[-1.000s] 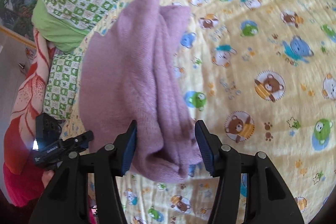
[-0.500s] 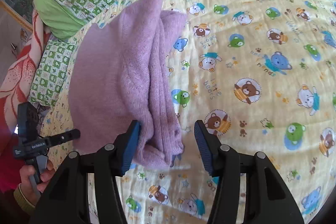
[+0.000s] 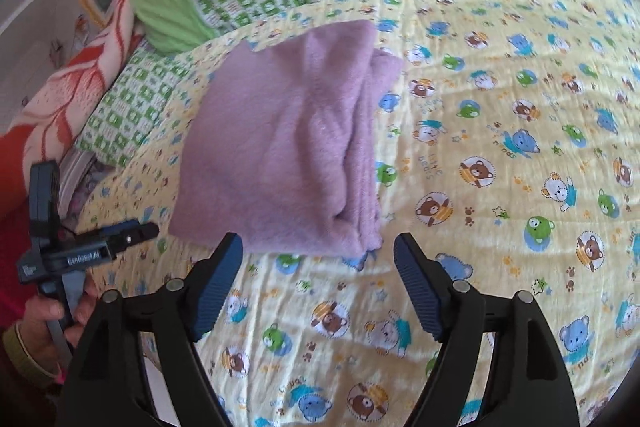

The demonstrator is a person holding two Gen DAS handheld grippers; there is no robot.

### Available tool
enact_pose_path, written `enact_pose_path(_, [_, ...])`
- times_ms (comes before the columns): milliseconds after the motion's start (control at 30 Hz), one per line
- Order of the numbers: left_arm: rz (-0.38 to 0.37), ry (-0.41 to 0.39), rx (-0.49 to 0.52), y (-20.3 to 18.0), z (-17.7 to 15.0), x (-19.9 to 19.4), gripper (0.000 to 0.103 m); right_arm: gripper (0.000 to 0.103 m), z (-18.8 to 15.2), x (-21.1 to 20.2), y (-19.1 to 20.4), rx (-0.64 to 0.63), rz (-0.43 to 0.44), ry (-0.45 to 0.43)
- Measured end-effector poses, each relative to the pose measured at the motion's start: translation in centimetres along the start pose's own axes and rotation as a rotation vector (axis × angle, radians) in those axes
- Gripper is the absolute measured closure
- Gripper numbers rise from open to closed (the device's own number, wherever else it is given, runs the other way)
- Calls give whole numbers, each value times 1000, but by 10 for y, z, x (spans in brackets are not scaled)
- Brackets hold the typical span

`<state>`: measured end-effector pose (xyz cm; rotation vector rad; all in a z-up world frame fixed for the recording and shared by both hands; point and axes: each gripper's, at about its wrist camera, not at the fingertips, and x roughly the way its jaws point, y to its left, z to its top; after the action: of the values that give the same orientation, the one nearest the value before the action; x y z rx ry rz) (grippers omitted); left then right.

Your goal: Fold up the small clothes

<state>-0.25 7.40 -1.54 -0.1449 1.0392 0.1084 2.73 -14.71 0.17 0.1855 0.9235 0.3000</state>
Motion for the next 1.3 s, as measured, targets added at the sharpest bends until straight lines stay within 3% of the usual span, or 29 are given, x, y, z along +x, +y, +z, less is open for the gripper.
enact_pose_path(233, [63, -59, 41, -15, -30, -21, 20, 13, -27, -14, 23, -156, -9, -22])
enact_pose_path(467, [54, -83, 57, -22, -45, -34, 20, 5, -38, -23, 29, -200, -27, -53])
enact_pose_path(733, [56, -153, 69, -26, -32, -41, 19, 2, -31, -21, 41, -252, -32, -70])
enact_pose_path(1033, [63, -123, 56, -27, -23, -22, 19, 1, -16, -7, 48, -275, -68, -69])
enact_pose_path(1300, [114, -124, 87, -31, -16, -10, 18, 1, -16, 4, 55, -306, -69, -62])
